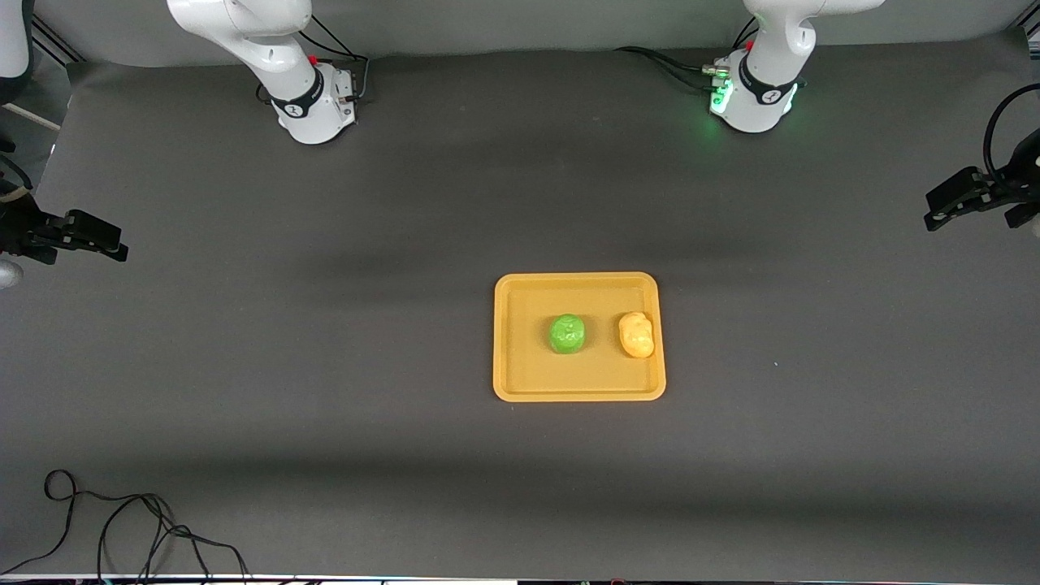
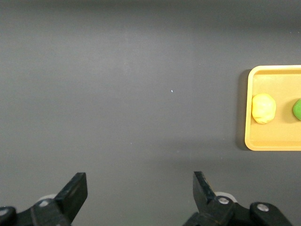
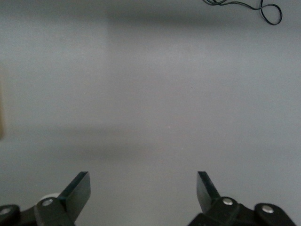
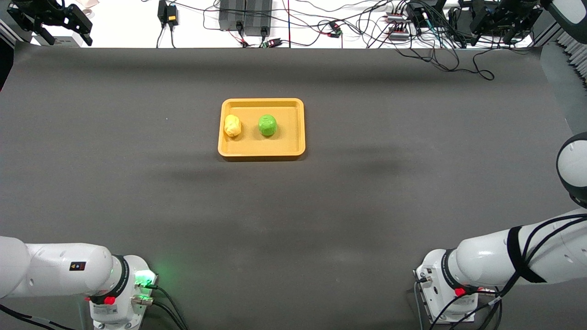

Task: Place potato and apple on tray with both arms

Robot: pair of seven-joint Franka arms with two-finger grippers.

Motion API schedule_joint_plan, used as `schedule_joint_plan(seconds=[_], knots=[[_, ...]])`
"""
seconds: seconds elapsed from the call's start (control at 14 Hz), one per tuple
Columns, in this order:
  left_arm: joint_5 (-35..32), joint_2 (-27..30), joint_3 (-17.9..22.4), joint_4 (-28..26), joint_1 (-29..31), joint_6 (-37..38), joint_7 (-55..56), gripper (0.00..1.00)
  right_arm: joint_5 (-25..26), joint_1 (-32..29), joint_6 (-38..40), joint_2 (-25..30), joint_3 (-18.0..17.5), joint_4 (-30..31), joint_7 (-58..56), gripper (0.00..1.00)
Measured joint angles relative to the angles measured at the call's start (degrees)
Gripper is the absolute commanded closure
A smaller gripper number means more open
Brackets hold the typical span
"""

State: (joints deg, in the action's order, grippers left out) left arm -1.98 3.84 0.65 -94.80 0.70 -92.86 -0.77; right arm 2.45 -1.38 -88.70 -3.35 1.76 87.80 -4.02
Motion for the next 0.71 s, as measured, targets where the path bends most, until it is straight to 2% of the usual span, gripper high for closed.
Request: schedule_joint_plan(seconds=[0.71], knots=[[0.0,0.0,0.0,0.0,0.0,-0.1,0.0,0.00,-0.5,0.0,2.1,0.1,0.0,-0.1,0.3,0.00]])
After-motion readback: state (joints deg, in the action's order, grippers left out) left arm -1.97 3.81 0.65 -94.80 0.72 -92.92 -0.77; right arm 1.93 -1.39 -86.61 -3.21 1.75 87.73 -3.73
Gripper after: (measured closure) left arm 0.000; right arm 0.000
